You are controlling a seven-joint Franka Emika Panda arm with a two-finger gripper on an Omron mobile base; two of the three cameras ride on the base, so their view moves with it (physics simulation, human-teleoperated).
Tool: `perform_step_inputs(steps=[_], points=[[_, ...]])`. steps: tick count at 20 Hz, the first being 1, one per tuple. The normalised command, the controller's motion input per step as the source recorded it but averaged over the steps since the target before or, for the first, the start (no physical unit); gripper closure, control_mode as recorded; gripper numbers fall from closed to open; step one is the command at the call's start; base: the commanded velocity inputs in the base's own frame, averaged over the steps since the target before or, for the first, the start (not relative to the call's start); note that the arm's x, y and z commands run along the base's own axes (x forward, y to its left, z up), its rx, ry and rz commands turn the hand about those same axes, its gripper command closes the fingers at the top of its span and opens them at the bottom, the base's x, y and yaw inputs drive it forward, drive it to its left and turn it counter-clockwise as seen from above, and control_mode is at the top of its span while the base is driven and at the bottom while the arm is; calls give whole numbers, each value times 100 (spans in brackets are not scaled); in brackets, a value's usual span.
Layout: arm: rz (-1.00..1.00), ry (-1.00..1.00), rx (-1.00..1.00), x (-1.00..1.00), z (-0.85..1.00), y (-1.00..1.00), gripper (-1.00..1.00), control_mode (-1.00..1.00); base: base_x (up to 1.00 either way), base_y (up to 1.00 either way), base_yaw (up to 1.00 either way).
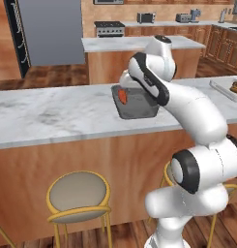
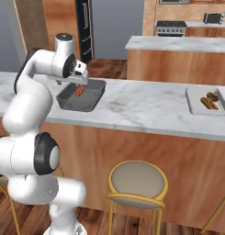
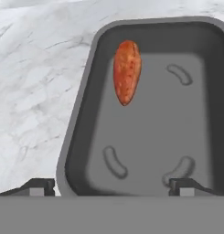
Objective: Place one cooked food and one vegetable from the large plate to each tupperware container.
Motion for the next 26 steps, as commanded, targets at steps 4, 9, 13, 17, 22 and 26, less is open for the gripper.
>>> perform_step_inputs(steps=[4, 9, 13, 17, 22, 26], points=[[-7, -23, 0, -71, 61, -1, -100, -100, 0, 0, 0], [-4, -9, 0, -48, 33, 0, -100, -100, 0, 0, 0], [0, -6, 0, -6, 4, 0, -100, -100, 0, 0, 0], [-1, -4, 0, -40, 1, -8, -100, 100, -19, -8, -1], [0, 0, 0, 0, 0, 0, -100, 100, -74, -58, -7], [0, 0, 0, 0, 0, 0, -100, 100, -19, -89, -1]])
